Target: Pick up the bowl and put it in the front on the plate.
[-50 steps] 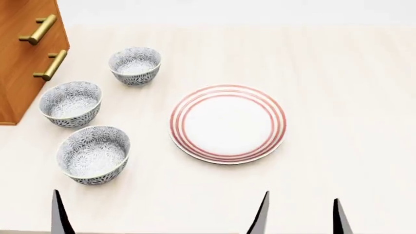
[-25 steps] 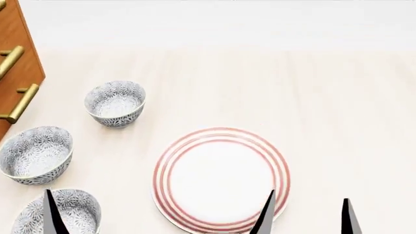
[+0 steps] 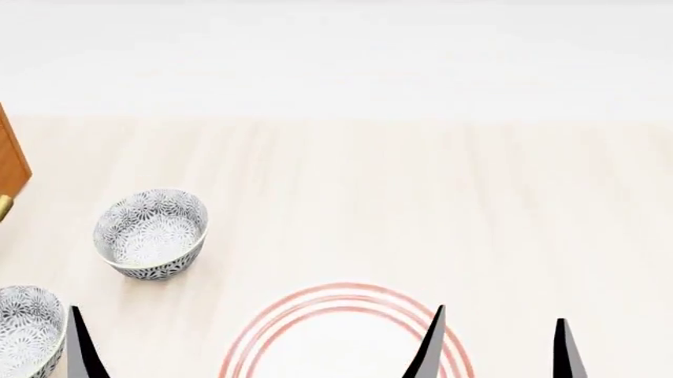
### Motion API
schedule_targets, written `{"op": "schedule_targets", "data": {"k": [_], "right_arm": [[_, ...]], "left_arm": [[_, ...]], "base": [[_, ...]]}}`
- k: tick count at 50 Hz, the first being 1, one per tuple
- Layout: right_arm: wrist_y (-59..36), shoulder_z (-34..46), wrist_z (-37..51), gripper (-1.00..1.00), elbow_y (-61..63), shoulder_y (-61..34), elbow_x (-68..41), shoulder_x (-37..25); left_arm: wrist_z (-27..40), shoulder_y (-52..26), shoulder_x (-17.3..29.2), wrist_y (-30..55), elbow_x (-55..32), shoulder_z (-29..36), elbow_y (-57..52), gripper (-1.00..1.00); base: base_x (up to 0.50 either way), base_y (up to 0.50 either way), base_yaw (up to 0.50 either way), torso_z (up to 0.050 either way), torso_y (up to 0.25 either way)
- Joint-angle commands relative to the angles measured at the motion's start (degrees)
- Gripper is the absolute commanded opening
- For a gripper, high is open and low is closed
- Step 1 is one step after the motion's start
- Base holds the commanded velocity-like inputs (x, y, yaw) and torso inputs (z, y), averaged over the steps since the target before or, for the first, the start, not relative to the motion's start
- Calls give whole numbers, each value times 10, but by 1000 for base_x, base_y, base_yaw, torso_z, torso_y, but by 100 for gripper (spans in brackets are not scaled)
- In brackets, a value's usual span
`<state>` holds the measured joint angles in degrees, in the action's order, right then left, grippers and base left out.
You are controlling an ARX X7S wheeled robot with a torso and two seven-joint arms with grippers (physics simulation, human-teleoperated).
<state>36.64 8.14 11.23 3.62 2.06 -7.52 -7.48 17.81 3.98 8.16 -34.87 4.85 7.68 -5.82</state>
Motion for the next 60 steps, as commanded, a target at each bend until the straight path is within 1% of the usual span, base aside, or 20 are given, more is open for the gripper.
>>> {"op": "schedule_targets", "data": {"k": [1, 16, 23, 57, 60], "right_arm": [[-2, -1, -2, 100, 4, 1, 10, 1], [1, 7, 4, 100, 7, 2, 5, -6], [7, 12, 6, 100, 13, 3, 10, -10], [8, 27, 19, 100, 9, 2, 11, -22], [1, 28, 20, 100, 9, 1, -3, -23]], "left_arm": [[1, 1, -2, -8, 13, -1, 1, 100], [9, 1, 5, -7, 13, 6, 3, 100], [12, 1, 8, -4, 10, 9, 2, 100], [24, -2, 21, 2, 5, 25, 4, 100], [23, -2, 22, 4, 2, 28, 4, 100]], "base": [[500, -35, 0, 0, 0], [500, -31, 0, 0, 0], [0, 0, 0, 0, 0], [0, 496, 0, 0, 0], [0, 333, 0, 0, 0]]}}
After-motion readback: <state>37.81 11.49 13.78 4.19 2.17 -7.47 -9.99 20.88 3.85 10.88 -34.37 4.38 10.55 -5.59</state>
